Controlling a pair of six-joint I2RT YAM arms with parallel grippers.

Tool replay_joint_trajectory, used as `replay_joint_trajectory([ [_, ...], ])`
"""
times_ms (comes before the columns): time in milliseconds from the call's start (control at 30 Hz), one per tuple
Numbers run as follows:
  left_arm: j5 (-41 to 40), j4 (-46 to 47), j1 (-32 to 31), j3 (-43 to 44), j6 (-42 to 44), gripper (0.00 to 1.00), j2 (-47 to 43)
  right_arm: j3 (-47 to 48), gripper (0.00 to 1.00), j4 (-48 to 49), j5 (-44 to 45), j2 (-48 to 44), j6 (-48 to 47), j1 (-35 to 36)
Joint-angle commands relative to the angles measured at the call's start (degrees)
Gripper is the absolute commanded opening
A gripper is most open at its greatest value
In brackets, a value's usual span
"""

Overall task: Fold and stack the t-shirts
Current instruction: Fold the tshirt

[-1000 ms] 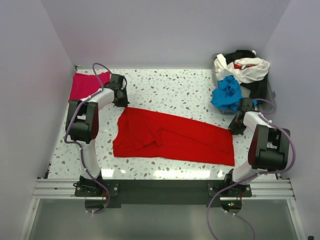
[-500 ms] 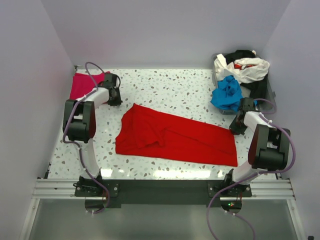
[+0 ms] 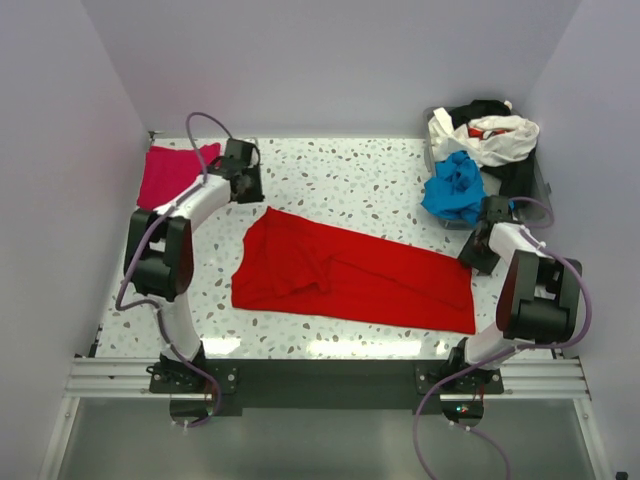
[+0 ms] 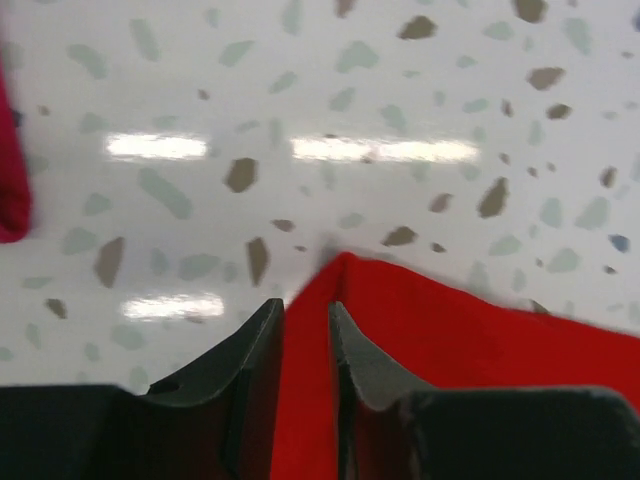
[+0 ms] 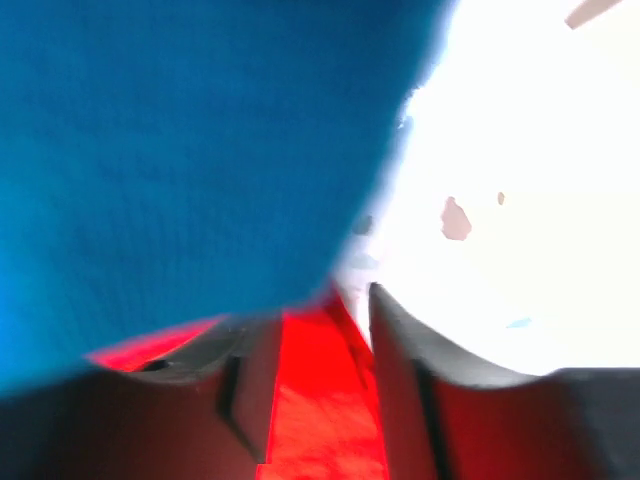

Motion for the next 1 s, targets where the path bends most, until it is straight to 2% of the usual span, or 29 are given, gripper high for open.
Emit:
replay_joint_trajectory([
  [0, 5.14, -0.53, -5.54, -0.38, -3.16, 0.30, -4.00, 2.91, 0.54, -4.73, 3.48, -4.80, -2.68, -0.41],
  [100, 8.21, 0.43, -8.00, -4.51, -6.06, 0.30, -5.58, 3.71, 0.66, -6.49, 3.22, -9.35, -3.82, 0.55],
  [167, 9.89, 0.96, -8.36, -8.28, -7.90, 0.30, -6.19, 3.71, 0.70, -7.46, 2.34, -11.47, -3.65, 2.05],
  [333, 10.69, 2.98, -8.36, -13.57, -8.18, 0.30, -4.89, 2.48, 0.70, -6.94, 2.78, -15.18, 1.43, 16.71],
  [433, 8.77, 3.07, -8.36, -13.31, -7.39, 0.30, -2.08, 1.42, 0.69, -4.40, -1.52, -13.34, 6.43, 24.97],
  [533, 6.48, 3.25, -8.27, -11.21, -6.34, 0.30, 0.91, 2.30, 0.66, -0.18, -5.13, -9.05, 10.05, 31.39],
  [667, 2.27, 2.99, -7.92, -6.56, -4.32, 0.30, 6.17, 8.25, 0.62, 1.85, -9.34, -2.28, 11.38, 39.30],
  [867, 1.38, 2.99, -7.22, 3.29, -1.94, 0.30, 11.90, 16.08, 0.58, 4.83, -13.83, 6.25, 14.28, 45.90],
  [967, 2.25, 2.72, -7.13, 6.20, -1.33, 0.30, 11.21, 18.81, 0.56, 6.50, -16.55, 8.72, 16.03, 47.31],
])
